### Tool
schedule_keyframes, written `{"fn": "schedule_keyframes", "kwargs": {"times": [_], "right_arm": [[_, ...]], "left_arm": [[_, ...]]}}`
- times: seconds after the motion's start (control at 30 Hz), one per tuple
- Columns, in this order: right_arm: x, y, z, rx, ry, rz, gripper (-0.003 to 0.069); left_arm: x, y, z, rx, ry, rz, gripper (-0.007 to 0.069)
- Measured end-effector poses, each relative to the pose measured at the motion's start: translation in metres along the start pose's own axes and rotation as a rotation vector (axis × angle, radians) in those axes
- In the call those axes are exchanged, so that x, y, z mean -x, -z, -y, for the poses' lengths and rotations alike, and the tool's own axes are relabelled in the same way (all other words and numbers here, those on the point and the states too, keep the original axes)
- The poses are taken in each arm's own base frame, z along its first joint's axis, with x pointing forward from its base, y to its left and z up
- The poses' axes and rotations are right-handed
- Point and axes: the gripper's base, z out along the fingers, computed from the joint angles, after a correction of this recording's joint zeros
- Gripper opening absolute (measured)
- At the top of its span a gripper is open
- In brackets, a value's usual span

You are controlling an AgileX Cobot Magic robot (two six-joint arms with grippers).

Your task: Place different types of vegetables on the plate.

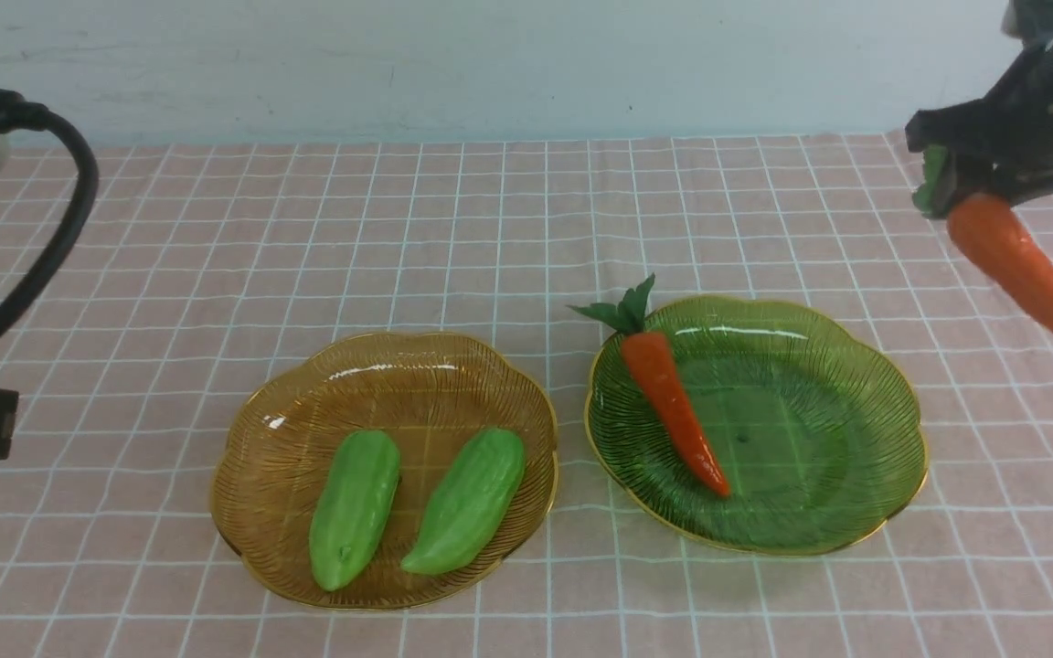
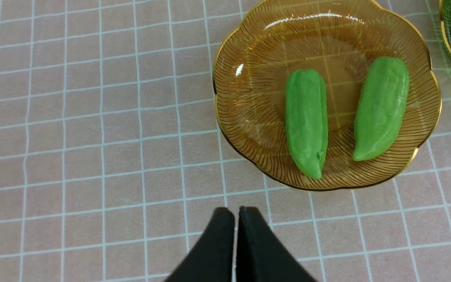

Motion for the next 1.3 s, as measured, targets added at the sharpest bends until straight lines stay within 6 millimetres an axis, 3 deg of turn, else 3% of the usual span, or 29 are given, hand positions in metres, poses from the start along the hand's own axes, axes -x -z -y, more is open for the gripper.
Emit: {"fn": "schedule_keyframes", "kwargs": {"times": [0.13,0.23,0.47,0.6,0.63,0.7,0.8,0.83,0.9,0.93,1.0,1.17,1.23,1.3], "right_arm": [[-0.018,-0.019,-0.039,0.078,0.051,-0.083,0.0258],[-0.026,-0.031,-0.056,0.094,0.08,-0.127,0.0324],[-0.029,-0.039,-0.067,0.086,0.106,-0.139,0.0514],[-0.022,-0.021,-0.065,0.039,0.15,-0.082,0.053],[-0.022,-0.01,-0.065,0.031,0.166,-0.057,0.0514],[-0.024,0.035,-0.068,0.023,0.198,0.036,0.0449],[-0.043,0.123,-0.071,0.037,0.223,0.212,0.0296],[-0.051,0.142,-0.071,0.043,0.227,0.25,0.0257],[-0.081,0.195,-0.069,0.051,0.24,0.353,0.015],[-0.09,0.206,-0.067,0.051,0.243,0.375,0.0122],[-0.141,0.25,-0.056,0.045,0.25,0.497,0.0017],[-0.207,0.28,-0.04,0.066,0.257,0.77,-0.0012],[-0.234,0.278,-0.031,0.076,0.257,0.892,-0.0014],[-0.275,0.273,-0.018,0.093,0.26,1.075,-0.0015]], "left_arm": [[0.0,0.0,0.0,-0.005,0.002,-0.002,-0.0004],[0.0,0.0,0.0,-0.005,0.002,-0.002,-0.0004],[-0.001,0.0,0.001,-0.014,0.005,-0.004,-0.0004],[-0.01,-0.005,0.001,-0.018,-0.002,-0.028,-0.0004],[-0.014,-0.005,0.0,-0.017,-0.004,-0.033,-0.0004],[-0.025,-0.005,-0.003,-0.017,-0.004,-0.035,-0.0004],[-0.043,-0.004,-0.008,-0.019,-0.003,-0.028,-0.0004],[-0.048,-0.003,-0.01,-0.022,-0.002,-0.019,-0.0004],[-0.057,-0.002,-0.013,-0.029,-0.001,0.003,-0.0004],[-0.06,-0.002,-0.013,-0.034,0.0,0.018,-0.0004],[-0.064,-0.001,-0.015,-0.043,0.002,0.045,-0.0004],[-0.069,0.0,-0.016,-0.067,0.004,0.118,-0.0004],[-0.07,0.0,-0.016,-0.077,0.005,0.145,-0.0004],[-0.069,0.0,-0.015,-0.087,0.005,0.174,-0.0004]]}}
